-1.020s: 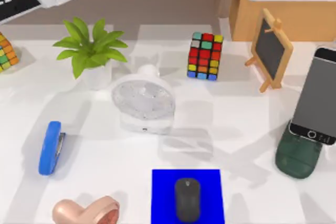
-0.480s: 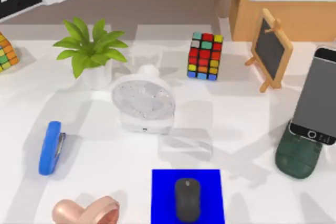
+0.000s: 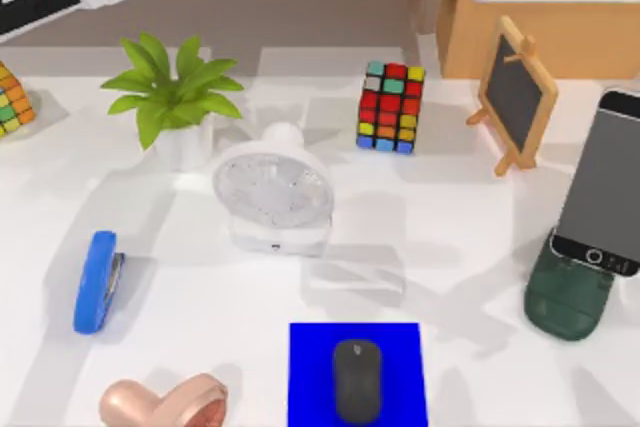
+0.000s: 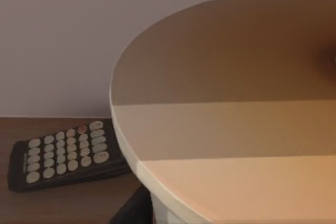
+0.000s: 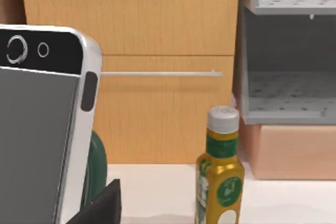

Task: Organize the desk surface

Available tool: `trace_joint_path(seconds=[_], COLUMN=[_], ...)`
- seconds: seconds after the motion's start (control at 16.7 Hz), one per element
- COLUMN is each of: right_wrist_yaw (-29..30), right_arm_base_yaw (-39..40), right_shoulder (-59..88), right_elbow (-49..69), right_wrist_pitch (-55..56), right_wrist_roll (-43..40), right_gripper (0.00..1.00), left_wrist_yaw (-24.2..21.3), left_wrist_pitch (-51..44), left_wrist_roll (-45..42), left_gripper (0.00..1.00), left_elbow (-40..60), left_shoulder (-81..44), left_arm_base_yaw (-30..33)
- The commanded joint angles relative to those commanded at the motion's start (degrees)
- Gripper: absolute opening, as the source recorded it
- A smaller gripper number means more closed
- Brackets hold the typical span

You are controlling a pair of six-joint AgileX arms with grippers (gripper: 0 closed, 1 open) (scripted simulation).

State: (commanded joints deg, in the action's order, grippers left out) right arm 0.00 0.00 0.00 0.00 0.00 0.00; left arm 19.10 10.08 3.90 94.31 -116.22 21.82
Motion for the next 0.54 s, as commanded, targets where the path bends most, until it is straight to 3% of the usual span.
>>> trace_joint_path(seconds=[0.18,0.54], right_wrist_yaw=[0.00,0.00], right_arm_base_yaw=[0.00,0.00], right_shoulder=[0.00,0.00], right_elbow=[0.00,0.00], right_wrist_pitch=[0.00,0.00], right_wrist_roll=[0.00,0.00], right_gripper=[1.00,1.00], left_wrist_yaw=[0.00,0.00], left_wrist_pitch=[0.00,0.00], left_wrist_roll=[0.00,0.00], left_gripper=[0.98,1.00], left_elbow=[0.00,0.00], left_shoulder=[0.00,0.00], left_arm_base_yaw=[0.00,0.00])
